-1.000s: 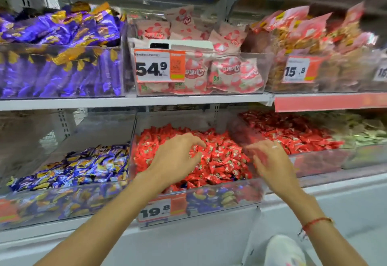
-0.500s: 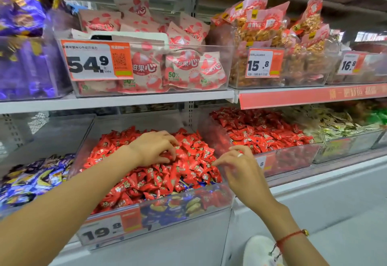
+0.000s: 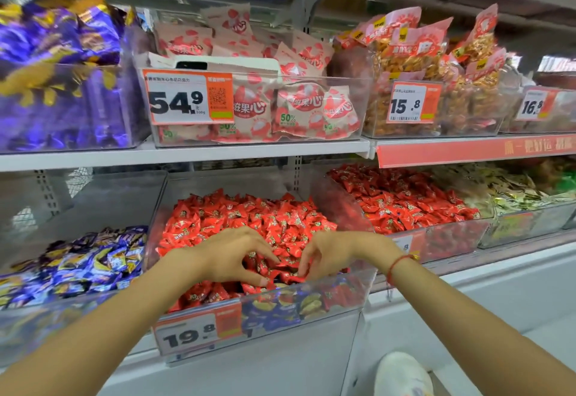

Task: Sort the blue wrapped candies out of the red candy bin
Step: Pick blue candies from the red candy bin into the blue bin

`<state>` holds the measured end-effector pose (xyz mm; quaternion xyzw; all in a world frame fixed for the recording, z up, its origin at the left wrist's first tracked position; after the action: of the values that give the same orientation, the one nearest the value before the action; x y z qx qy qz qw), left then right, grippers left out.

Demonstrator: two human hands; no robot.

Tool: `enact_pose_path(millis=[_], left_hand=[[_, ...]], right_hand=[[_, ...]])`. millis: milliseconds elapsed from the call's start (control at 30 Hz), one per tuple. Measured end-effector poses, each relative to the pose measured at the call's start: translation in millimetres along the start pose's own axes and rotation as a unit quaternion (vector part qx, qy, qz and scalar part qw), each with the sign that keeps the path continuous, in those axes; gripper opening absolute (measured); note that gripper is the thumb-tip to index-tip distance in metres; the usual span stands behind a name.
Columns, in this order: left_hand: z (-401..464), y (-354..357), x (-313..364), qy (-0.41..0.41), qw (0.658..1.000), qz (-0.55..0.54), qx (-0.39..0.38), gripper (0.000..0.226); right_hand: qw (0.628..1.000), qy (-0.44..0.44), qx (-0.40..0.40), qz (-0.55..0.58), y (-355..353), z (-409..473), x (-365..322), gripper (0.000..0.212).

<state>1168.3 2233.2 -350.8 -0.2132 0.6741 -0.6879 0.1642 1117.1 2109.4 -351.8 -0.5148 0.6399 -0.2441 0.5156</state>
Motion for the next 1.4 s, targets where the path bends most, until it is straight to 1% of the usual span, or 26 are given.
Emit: enact_pose_path(millis=[33, 67, 133, 200, 267, 333, 400, 433, 467, 533, 567, 600, 667, 733, 767, 800, 867, 900, 933, 967, 1033, 1100, 1267, 1333, 1367, 1400], left_hand=[[1.5, -2.8, -0.5, 0.0, 1.0, 0.012, 0.011, 0.049], [3.2, -3.6, -2.3, -0.001, 0.999, 0.025, 0.022, 0.05], [4.8, -5.1, -4.3, -0.005, 0.998, 0.034, 0.044, 0.048], [4.2, -5.9, -5.2, -0.011, 0.999, 0.007, 0.052, 0.046], [3.7, -3.0, -5.7, -0.023, 0.999, -0.015, 0.027, 0.055], [3.5, 4.8, -3.2, -0.034, 0.999, 0.02, -0.024, 0.073], [5.5, 9.7, -1.2, -0.047, 0.996, 0.061, -0.051, 0.089], [8.0, 10.2, -0.8, -0.057, 0.994, 0.071, -0.056, 0.092], [11.5, 9.5, -0.5, -0.065, 0.993, 0.081, -0.053, 0.09], [19.2, 2.2, 1.0, -0.074, 0.99, 0.118, -0.011, 0.075], [21.4, -2.0, 0.1, -0.083, 0.988, 0.132, 0.013, 0.068], [22.5, -4.8, -2.5, -0.1, 0.985, 0.138, 0.028, 0.063], [23.2, -6.6, -7.9, -0.127, 0.982, 0.136, 0.034, 0.058], [22.2, -8.6, -7.4, -0.138, 0.985, 0.091, 0.055, 0.052], [20.5, -12.9, -5.6, -0.14, 0.985, 0.042, 0.089, 0.049], [17.1, -18.9, -4.0, -0.144, 0.98, -0.02, 0.133, 0.046], [6.6, -29.3, -1.1, -0.162, 0.954, -0.154, 0.199, 0.041], [1.9, -31.0, 0.8, -0.172, 0.939, -0.214, 0.207, 0.04], [-0.8, -30.3, 2.8, -0.179, 0.924, -0.273, 0.201, 0.039], [-2.5, -28.6, 5.7, -0.182, 0.906, -0.334, 0.186, 0.04], [-2.1, -22.3, 9.1, -0.184, 0.869, -0.432, 0.157, 0.041], [-3.0, -18.4, 8.1, -0.196, 0.847, -0.467, 0.163, 0.038], [-1.2, -13.0, 6.1, -0.215, 0.844, -0.44, 0.22, 0.032], [1.3, -16.6, 7.1, -0.209, 0.843, -0.436, 0.234, 0.03], [2.8, -17.8, 7.6, -0.208, 0.843, -0.439, 0.232, 0.032], [4.1, -19.1, 8.3, -0.208, 0.842, -0.442, 0.227, 0.035]], right_hand=[[0.998, 0.043, -0.045, -0.01, 5.2, 7.4, 4.6, 0.019], [0.993, 0.083, -0.081, -0.035, 11.0, 14.8, 8.3, 0.024], [0.972, 0.13, -0.127, -0.15, 20.7, 27.7, 8.9, 0.035], [0.952, 0.124, -0.114, -0.256, 28.1, 38.5, -0.8, 0.033], [0.956, 0.104, -0.06, -0.266, 30.1, 48.2, -3.3, 0.039], [0.973, 0.089, -0.006, -0.211, 23.7, 49.5, 3.5, 0.036], [0.986, 0.085, 0.04, -0.135, 11.5, 44.4, 20.2, 0.023], [0.989, 0.088, 0.077, -0.09, 2.6, 40.7, 26.8, 0.031], [0.987, 0.089, 0.126, -0.038, -7.5, 36.4, 32.2, 0.039], [0.972, 0.078, 0.21, 0.077, -24.5, 29.5, 42.4, 0.036], [0.961, 0.072, 0.225, 0.14, -28.3, 28.1, 46.2, 0.033], [0.951, 0.071, 0.223, 0.2, -29.0, 24.4, 46.2, 0.029], [0.936, 0.071, 0.197, 0.282, -24.7, 16.5, 43.5, 0.023], [0.914, 0.053, 0.2, 0.348, -20.9, 7.3, 36.7, 0.014], [0.892, 0.041, 0.206, 0.4, -18.3, 4.7, 35.1, 0.009], [0.863, 0.029, 0.213, 0.458, -15.0, 3.3, 33.8, 0.01], [0.801, 0.005, 0.217, 0.558, -8.1, 5.1, 30.5, 0.011], [0.778, -0.007, 0.216, 0.59, -4.7, 5.4, 26.7, 0.007], [0.762, -0.018, 0.211, 0.612, -1.1, 6.1, 22.2, 0.004], [0.749, -0.025, 0.206, 0.629, 1.6, 7.2, 18.5, 0.005], [0.738, -0.028, 0.209, 0.641, 5.3, 8.1, 13.9, 0.01], [0.737, -0.028, 0.21, 0.642, 7.0, 8.5, 12.3, 0.012], [0.718, -0.055, 0.178, 0.67, 3.6, 6.8, 8.8, 0.004], [0.708, -0.068, 0.164, 0.684, 2.4, 7.2, 8.4, 0.022], [0.706, -0.069, 0.164, 0.686, 2.0, 6.9, 9.2, 0.027], [0.704, -0.066, 0.166, 0.687, 1.6, 6.3, 10.4, 0.026]])
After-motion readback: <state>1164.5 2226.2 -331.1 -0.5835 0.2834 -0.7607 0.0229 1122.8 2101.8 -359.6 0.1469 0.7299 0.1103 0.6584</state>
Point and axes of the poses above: each hand's wrist, its own z-axis towards the middle knuckle, its own y-axis out of the palm, x = y × z, the point moved 8 cm from there along z, towards the middle knuckle, and after that the axes turned 4 degrees about -y, right-handed, at the moved point
